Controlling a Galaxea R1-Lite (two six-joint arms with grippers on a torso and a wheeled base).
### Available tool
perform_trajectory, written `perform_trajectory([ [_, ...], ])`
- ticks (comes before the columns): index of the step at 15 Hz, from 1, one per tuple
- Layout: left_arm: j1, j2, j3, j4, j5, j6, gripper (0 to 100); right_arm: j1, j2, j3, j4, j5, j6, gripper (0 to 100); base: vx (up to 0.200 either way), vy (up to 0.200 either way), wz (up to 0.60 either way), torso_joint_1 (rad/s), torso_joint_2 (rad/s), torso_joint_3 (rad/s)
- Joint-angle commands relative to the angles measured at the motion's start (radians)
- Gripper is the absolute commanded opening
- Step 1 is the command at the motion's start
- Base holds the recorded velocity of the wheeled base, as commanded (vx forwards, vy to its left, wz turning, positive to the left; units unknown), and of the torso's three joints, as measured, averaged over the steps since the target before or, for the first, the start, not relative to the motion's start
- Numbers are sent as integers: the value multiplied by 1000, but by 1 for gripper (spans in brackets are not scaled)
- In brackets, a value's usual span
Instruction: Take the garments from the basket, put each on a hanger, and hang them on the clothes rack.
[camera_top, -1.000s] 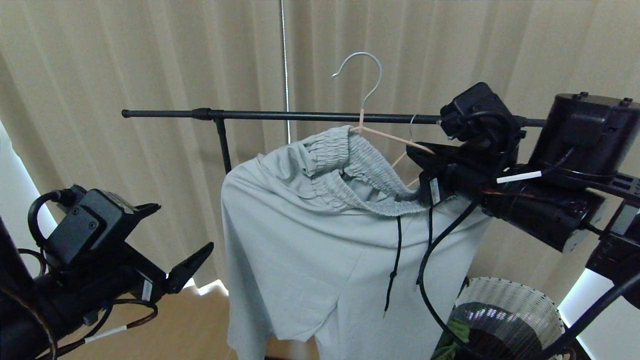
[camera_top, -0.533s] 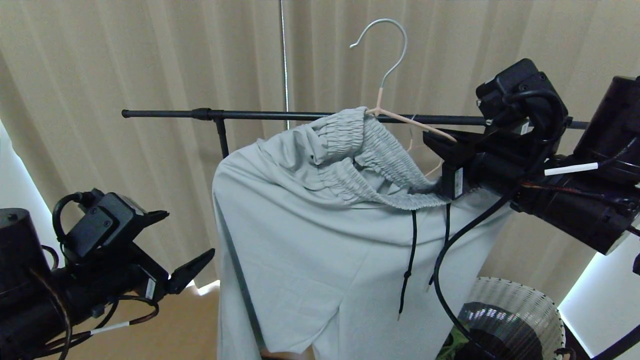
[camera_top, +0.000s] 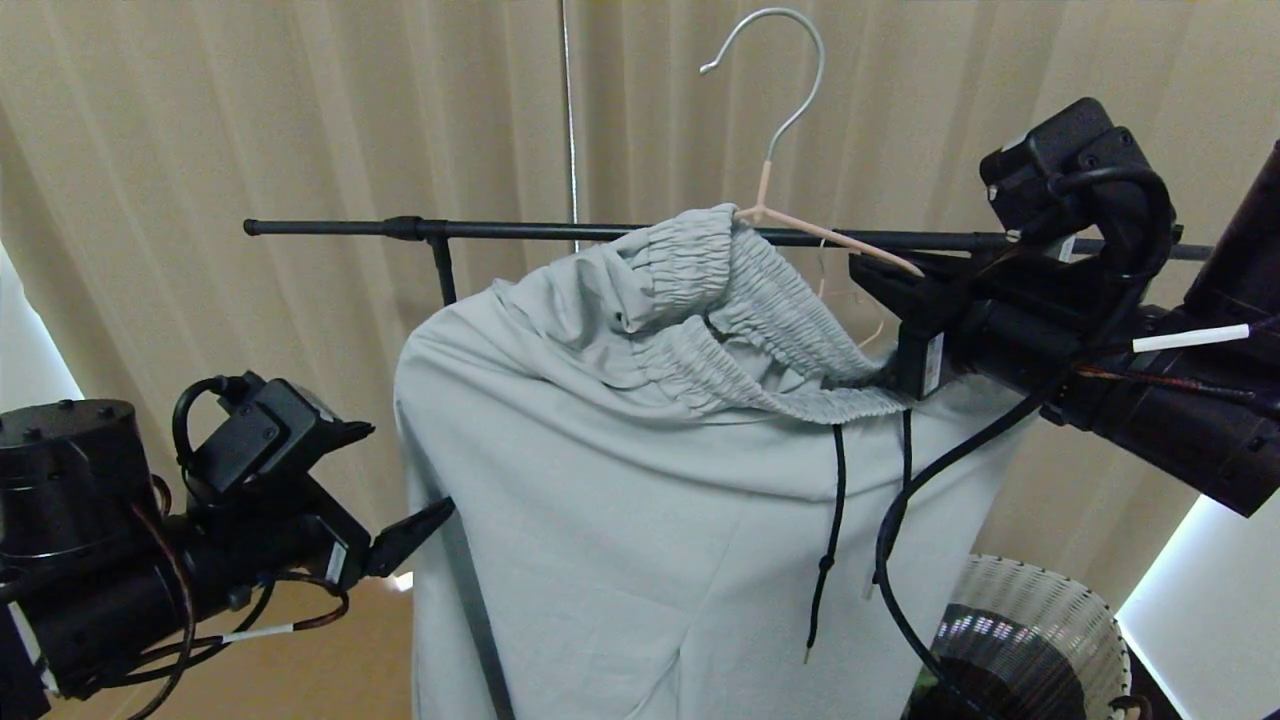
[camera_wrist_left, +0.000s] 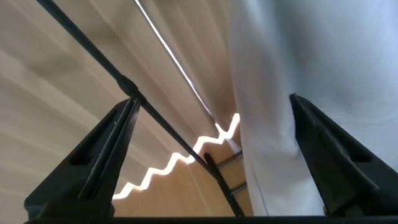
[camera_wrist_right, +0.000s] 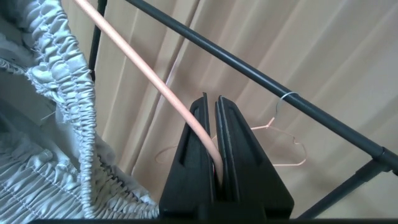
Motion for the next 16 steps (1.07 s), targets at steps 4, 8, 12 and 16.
perform_trajectory([
  [4,15,24,19,0,8,8,0,2,1,1,1,-3,-2,0,0,0,0,0,0,0],
  [8,126,26,82,0,6,82,0,-6,7,-5,4,-5,-2,0,0,0,0,0,0,0],
  [12,198,23,132,-19,8,105,0,-35,14,-10,3,-8,-1,0,0,0,0,0,0,0],
  [16,293,35,140,-19,9,230,0,-64,9,-10,3,-11,-1,0,0,0,0,0,0,0],
])
